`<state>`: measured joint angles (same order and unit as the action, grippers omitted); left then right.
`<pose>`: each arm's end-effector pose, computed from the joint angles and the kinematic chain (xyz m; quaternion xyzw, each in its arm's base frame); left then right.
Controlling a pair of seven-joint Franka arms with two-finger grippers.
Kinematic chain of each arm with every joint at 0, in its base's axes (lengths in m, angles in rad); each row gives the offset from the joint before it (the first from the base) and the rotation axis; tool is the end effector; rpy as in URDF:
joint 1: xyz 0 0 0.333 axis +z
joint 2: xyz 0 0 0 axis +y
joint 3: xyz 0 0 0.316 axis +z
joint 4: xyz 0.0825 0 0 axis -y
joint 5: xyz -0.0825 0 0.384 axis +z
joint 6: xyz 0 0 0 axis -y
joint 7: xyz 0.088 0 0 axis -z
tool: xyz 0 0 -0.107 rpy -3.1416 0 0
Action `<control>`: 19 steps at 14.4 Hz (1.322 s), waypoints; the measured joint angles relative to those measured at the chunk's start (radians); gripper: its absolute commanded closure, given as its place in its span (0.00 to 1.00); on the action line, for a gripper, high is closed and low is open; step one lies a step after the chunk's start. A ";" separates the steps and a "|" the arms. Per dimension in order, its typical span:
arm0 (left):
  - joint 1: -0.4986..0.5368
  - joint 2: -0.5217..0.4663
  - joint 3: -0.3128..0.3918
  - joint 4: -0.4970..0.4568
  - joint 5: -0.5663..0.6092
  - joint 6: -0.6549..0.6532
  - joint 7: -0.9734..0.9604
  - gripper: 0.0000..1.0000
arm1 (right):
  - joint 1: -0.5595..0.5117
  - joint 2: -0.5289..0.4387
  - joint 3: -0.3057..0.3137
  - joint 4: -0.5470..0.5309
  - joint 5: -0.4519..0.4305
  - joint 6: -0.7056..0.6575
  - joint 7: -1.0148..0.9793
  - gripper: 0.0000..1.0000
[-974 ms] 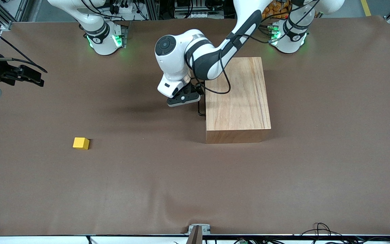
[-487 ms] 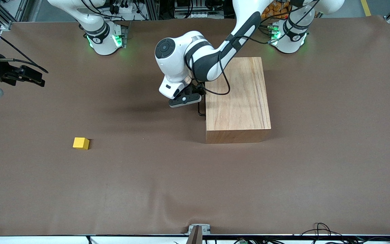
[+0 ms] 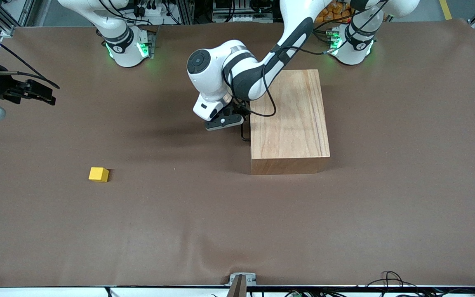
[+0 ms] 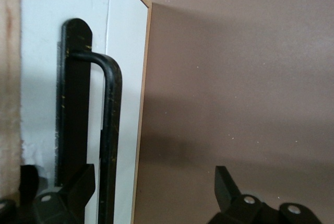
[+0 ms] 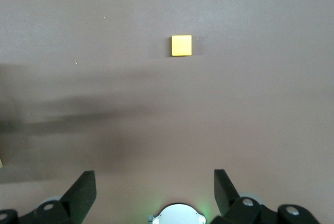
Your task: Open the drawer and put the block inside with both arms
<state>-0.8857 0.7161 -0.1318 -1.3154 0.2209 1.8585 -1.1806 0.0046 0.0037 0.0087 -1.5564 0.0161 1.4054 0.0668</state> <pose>0.4097 -0.5917 0.3033 -0.9934 -0.0534 -0.0145 0.1004 0.5372 0.0091 0.6160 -0.9966 0.0260 0.0775 0.0049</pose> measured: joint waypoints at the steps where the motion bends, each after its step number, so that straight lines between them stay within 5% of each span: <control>1: -0.003 0.004 0.000 0.000 0.000 0.000 0.000 0.00 | 0.000 0.000 0.000 0.000 0.000 0.000 0.000 0.00; 19: -0.025 0.021 -0.003 0.000 0.000 0.188 0.000 0.00 | 0.040 0.000 0.001 -0.002 -0.001 0.008 0.001 0.00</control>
<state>-0.9109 0.7376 -0.1352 -1.3156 0.2209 2.0461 -1.1804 0.0448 0.0037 0.0097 -1.5587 0.0154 1.4138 0.0677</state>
